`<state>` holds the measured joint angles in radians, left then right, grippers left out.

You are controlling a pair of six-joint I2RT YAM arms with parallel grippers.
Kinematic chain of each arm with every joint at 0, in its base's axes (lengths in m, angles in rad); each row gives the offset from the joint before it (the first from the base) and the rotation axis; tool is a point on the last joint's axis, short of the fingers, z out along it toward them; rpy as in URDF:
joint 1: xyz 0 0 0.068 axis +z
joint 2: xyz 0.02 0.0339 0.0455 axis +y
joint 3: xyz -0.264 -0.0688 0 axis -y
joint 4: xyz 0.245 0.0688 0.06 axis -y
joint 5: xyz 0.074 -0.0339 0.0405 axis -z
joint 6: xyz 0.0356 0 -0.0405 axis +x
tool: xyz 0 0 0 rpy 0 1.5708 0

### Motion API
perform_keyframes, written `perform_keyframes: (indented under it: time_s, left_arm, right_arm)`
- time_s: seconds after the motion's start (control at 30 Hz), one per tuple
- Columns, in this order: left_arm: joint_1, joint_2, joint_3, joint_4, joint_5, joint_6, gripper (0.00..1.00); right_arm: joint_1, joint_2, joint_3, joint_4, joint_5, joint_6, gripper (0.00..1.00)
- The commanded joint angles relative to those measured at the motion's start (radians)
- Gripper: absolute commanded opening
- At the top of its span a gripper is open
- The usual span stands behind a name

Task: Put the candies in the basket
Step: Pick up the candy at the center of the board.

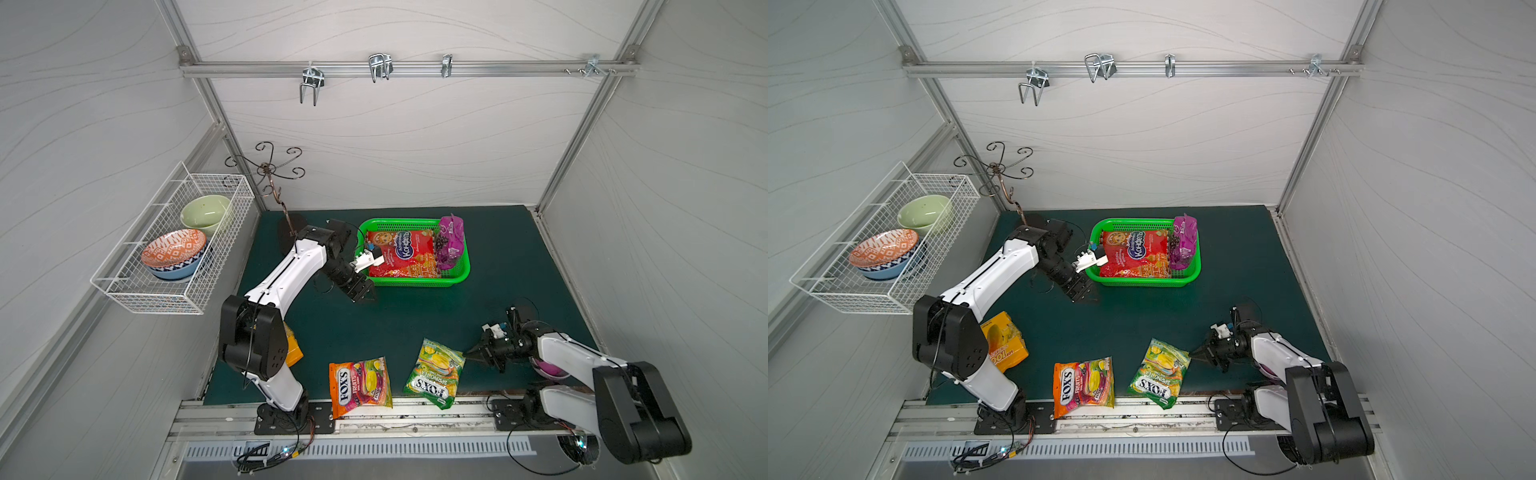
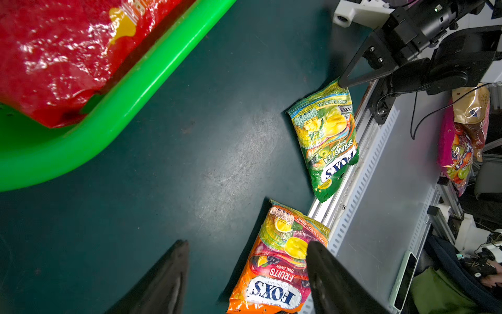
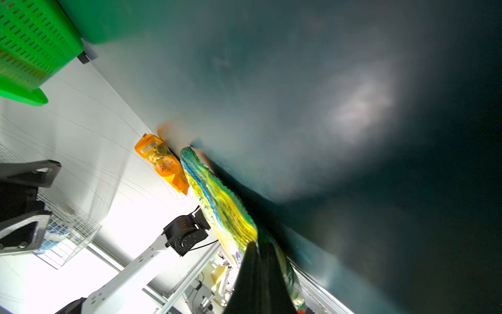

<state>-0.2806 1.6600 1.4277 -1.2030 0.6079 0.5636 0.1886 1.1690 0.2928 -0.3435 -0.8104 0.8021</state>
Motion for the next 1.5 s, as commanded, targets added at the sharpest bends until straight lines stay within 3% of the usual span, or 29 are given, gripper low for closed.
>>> perform_keyframes:
  time_s: [0.0, 0.13, 0.37, 0.73, 0.93, 1.17, 1.33, 1.47]
  left_arm:
    - [-0.005, 0.014, 0.008, 0.008, 0.001, -0.004, 0.71]
    - [-0.005, 0.017, 0.014, 0.005, -0.003, -0.004, 0.72]
    - [-0.003, 0.011, 0.074, -0.042, 0.017, 0.008, 0.71]
    - [0.079, -0.032, 0.311, -0.2, 0.095, 0.04, 0.75]
    - [0.086, -0.055, 0.384, -0.199, 0.113, 0.047, 0.78]
    - [0.086, -0.052, 0.45, -0.105, 0.227, 0.24, 0.81]
    - [0.076, 0.007, 0.546, -0.201, 0.398, 0.432, 0.83]
    - [0.004, 0.036, 0.543, -0.211, 0.316, 0.534, 0.83]
  right_arm:
    - [0.008, -0.033, 0.03, 0.027, 0.003, -0.051, 0.0]
    - [0.056, -0.116, 0.087, 0.006, 0.009, -0.095, 0.0]
    - [0.237, -0.204, 0.383, -0.175, 0.206, -0.371, 0.0]
    - [0.362, -0.024, 0.784, -0.223, 0.287, -0.575, 0.0]
    - [0.381, 0.133, 0.996, -0.216, 0.246, -0.642, 0.0]
    - [0.392, 0.285, 1.181, -0.182, 0.163, -0.785, 0.0]
    - [0.429, 0.303, 1.233, -0.19, 0.126, -1.034, 0.0]
    - [0.451, 0.288, 1.245, -0.189, 0.078, -1.144, 0.0]
